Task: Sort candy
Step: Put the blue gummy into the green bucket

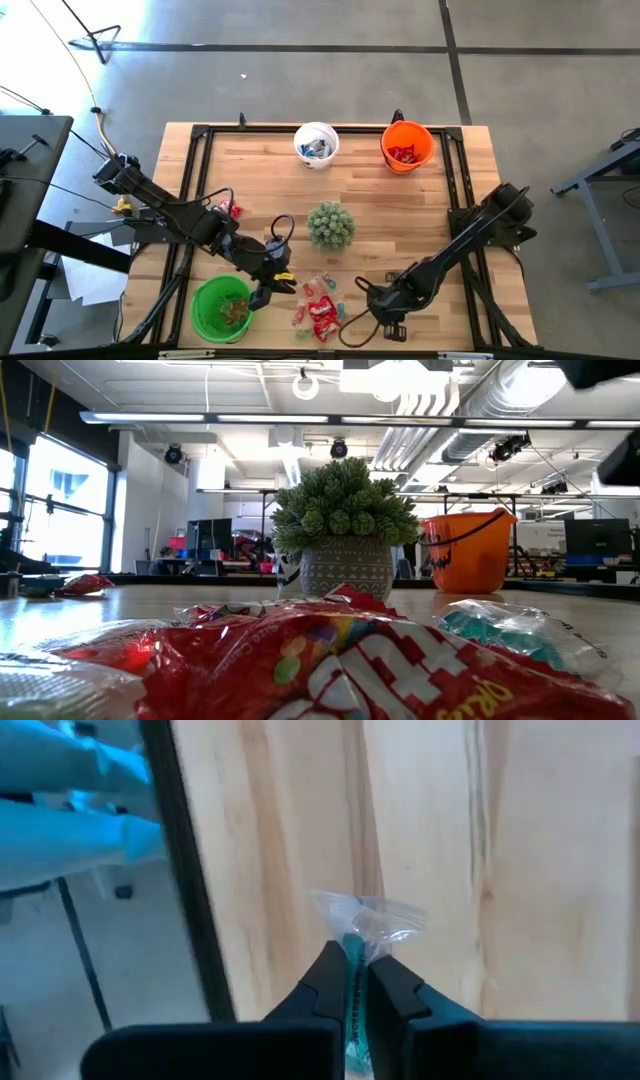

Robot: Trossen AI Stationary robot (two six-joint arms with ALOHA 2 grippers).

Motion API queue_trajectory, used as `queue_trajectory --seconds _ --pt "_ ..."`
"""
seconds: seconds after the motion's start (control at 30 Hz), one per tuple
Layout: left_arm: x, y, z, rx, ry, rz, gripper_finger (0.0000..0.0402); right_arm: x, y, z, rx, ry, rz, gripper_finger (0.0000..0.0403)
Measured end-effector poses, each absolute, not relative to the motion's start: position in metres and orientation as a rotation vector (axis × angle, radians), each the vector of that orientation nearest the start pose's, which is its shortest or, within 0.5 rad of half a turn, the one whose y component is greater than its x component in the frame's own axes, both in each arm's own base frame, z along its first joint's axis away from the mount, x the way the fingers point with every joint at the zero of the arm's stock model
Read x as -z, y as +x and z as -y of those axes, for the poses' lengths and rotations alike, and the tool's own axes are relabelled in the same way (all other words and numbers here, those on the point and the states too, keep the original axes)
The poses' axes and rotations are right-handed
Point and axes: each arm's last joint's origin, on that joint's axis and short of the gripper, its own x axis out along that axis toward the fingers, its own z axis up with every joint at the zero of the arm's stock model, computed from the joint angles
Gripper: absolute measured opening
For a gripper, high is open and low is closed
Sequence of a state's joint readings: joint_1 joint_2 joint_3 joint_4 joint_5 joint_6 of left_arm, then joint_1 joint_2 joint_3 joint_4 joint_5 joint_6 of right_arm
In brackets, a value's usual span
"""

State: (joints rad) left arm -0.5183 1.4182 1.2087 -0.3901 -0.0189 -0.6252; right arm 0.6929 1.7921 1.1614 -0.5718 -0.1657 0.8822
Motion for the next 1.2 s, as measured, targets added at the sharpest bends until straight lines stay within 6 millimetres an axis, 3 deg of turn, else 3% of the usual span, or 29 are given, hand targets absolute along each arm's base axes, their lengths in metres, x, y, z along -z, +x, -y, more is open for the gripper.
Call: queue_trajectory --seconds 0.17,0.33,0.6,0.77,0.93,1.2 --pt "-0.318 0.271 0.153 0.261 -0.417 -0.697 0.0082 -0.202 0.258 -0.211 -0.116 0.449 -1.352 0.0006" --pt "-0.32 0.274 0.153 0.235 -0.357 -0.639 0.0082 -0.24 0.258 -0.186 -0.016 0.507 -1.153 0.0006" --pt "-0.336 0.285 0.148 0.203 -0.24 -0.407 0.0082 -0.315 0.251 -0.143 0.179 0.574 -0.574 0.0007" --pt "-0.345 0.293 0.137 0.089 -0.199 -0.283 0.0082 -0.356 0.253 -0.133 0.172 0.512 -0.233 0.0007" --pt "-0.353 0.299 0.126 0.018 -0.171 -0.188 0.009 -0.375 0.258 -0.131 0.127 0.434 -0.062 0.0007" --pt "-0.365 0.306 0.114 -0.005 -0.141 -0.074 0.013 -0.376 0.263 -0.123 0.161 0.363 -0.051 0.0007"
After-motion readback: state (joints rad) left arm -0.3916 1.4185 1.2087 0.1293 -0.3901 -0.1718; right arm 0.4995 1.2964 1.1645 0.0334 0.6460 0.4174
